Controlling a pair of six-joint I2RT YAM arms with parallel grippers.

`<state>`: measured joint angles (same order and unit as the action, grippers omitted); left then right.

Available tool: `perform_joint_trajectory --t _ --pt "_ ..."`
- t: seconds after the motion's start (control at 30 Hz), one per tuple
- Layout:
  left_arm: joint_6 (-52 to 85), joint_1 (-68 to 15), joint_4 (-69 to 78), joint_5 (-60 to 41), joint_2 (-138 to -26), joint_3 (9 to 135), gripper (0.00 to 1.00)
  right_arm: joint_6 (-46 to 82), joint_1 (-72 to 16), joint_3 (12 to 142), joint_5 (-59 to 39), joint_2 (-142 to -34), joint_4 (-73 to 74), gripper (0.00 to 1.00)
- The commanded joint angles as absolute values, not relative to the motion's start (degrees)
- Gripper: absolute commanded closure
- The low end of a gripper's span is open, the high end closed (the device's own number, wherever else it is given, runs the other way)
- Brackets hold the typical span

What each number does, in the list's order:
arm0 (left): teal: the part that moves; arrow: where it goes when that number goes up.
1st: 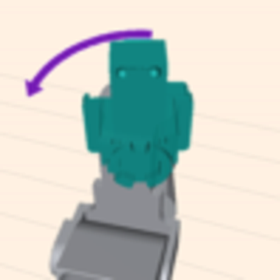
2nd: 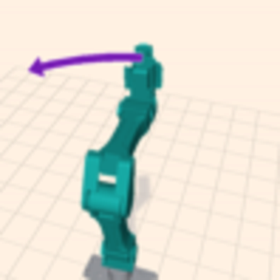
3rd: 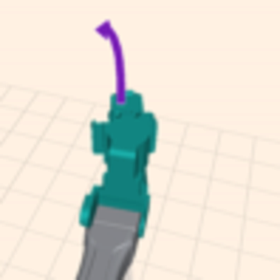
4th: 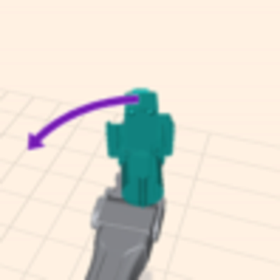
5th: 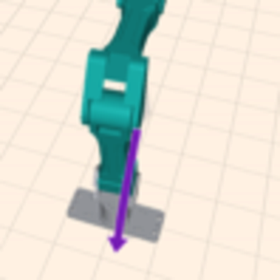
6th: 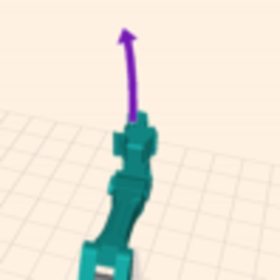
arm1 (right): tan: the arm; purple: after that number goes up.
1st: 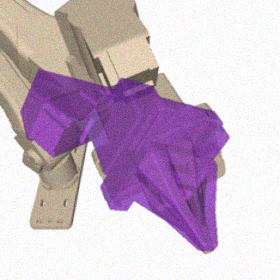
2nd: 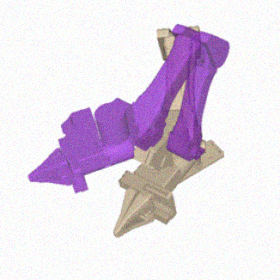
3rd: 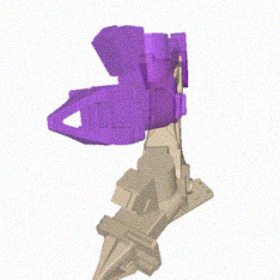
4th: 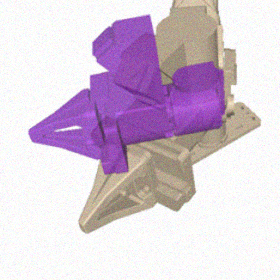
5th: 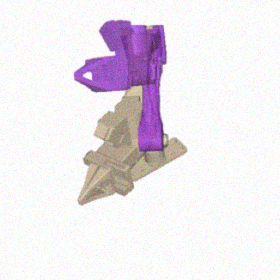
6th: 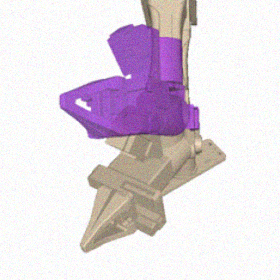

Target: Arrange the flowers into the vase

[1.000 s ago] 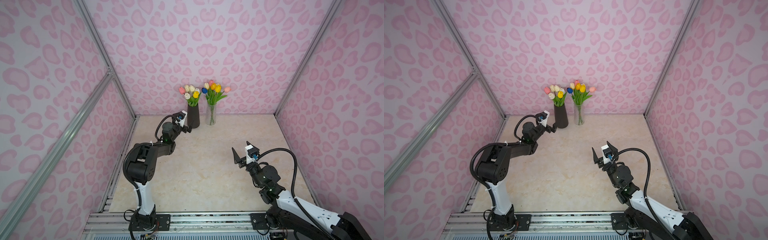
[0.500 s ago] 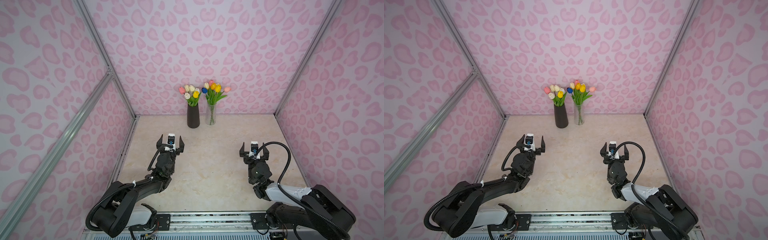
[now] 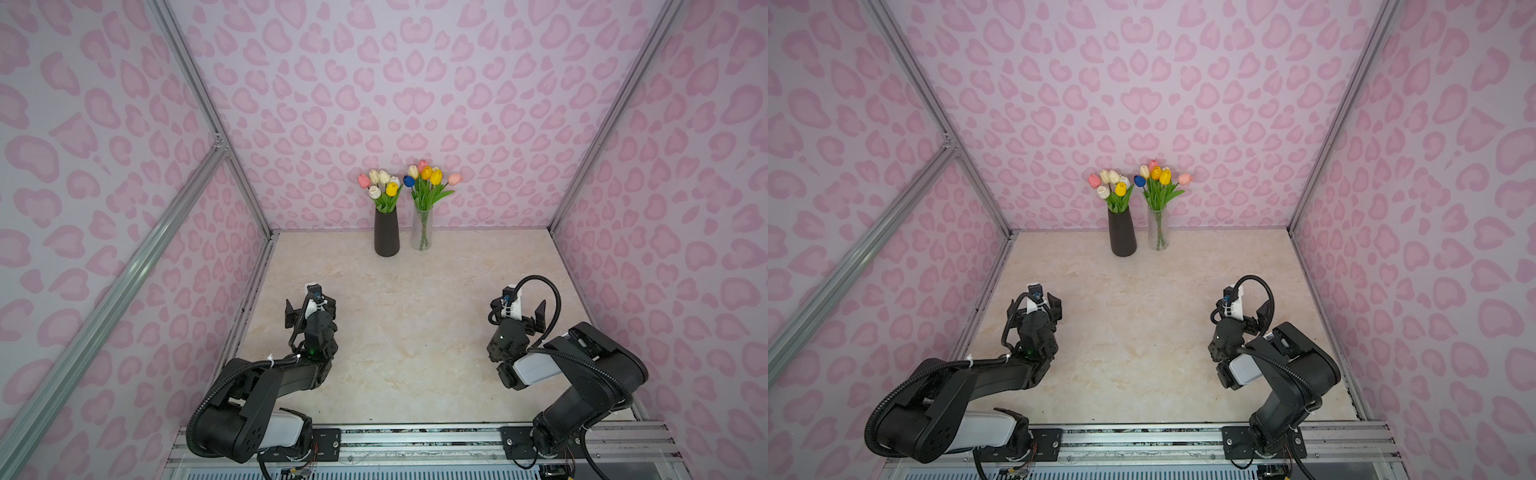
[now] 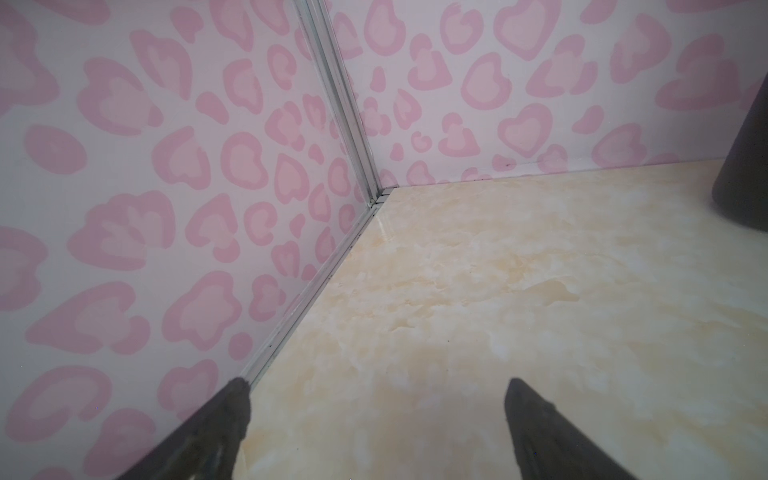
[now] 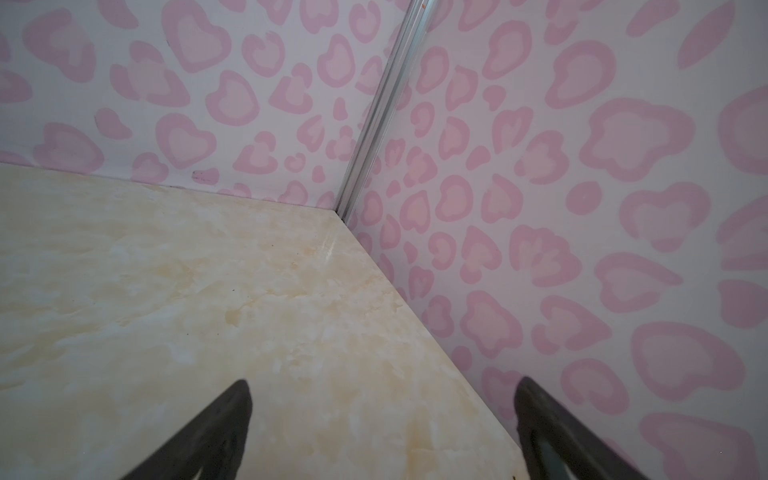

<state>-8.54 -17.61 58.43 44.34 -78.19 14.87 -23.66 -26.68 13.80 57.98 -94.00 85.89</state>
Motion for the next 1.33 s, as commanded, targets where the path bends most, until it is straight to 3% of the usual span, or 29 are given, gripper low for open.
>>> perform_joint_trajectory --t 0.0,0.17,0.3,0.37,0.43,0.6,0.93,1.3 --pt "-5.0 -14.6 62.0 32.4 -77.7 13.9 0.03 -19.2 -24.8 12.7 51.5 -93.5 88.6 0.04" --pt "-2.8 -10.1 69.2 25.4 -81.2 11.6 0.03 -9.5 -16.4 9.3 36.2 -89.5 83.2 0.05" --pt "-3.1 -4.8 68.9 6.5 -81.7 10.4 0.03 -0.1 -5.8 8.1 19.1 -88.9 80.2 0.08" --pt "-2.2 -3.6 70.4 4.9 -84.3 11.7 0.03 -0.2 -3.8 10.8 10.5 -90.5 75.6 0.06" --pt "-1.6 -2.3 64.7 2.5 -83.7 13.9 0.03 -1.0 -3.6 12.8 7.9 -90.1 71.8 0.01" --pt "3.2 2.7 55.8 -0.7 -84.9 19.4 0.03 3.5 2.0 17.6 1.0 -89.4 61.2 0.01" --pt "2.5 1.7 56.1 0.7 -84.5 19.0 0.03 2.9 1.8 17.7 0.8 -89.9 62.0 0.01" --pt "2.6 1.6 56.0 0.9 -84.5 19.1 0.03 0.1 -2.3 18.0 8.3 -89.8 61.5 0.01"
